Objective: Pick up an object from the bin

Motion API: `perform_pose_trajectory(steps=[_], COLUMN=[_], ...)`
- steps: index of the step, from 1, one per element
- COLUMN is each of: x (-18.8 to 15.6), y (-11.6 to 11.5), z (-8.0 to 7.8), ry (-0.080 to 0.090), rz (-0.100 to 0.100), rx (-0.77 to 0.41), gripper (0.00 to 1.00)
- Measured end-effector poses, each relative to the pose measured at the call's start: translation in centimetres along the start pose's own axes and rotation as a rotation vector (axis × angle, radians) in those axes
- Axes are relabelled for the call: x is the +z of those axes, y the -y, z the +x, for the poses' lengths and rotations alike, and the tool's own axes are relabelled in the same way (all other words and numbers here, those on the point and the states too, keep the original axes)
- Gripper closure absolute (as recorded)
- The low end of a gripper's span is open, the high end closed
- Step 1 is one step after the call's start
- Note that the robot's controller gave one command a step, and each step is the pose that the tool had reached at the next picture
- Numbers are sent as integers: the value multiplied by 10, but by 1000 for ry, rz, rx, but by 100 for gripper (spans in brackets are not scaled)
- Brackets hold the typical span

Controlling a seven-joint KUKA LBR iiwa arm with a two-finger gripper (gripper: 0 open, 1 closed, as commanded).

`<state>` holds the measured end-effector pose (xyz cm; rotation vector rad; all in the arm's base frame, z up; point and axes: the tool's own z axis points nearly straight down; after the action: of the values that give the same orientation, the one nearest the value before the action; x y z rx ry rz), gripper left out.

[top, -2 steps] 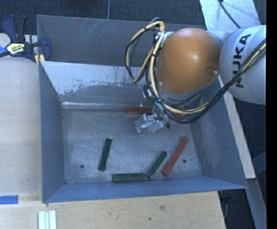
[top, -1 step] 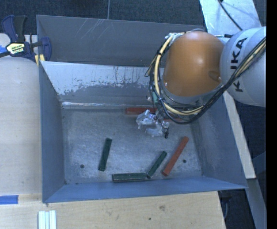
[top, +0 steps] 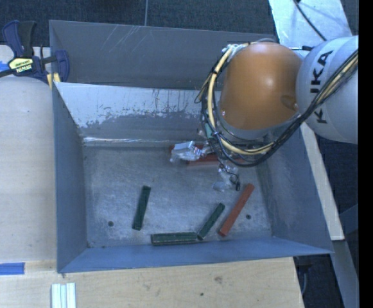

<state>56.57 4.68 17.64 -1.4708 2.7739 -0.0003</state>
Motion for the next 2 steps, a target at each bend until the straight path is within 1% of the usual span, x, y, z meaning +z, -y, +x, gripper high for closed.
perform_pose_trajectory(steps=[1, 2], x=[33, 109], y=[-43, -33], z=[48, 92], ry=[-3, -2], rz=[-3, -2], rx=[130, 193], gripper=[0, 0])
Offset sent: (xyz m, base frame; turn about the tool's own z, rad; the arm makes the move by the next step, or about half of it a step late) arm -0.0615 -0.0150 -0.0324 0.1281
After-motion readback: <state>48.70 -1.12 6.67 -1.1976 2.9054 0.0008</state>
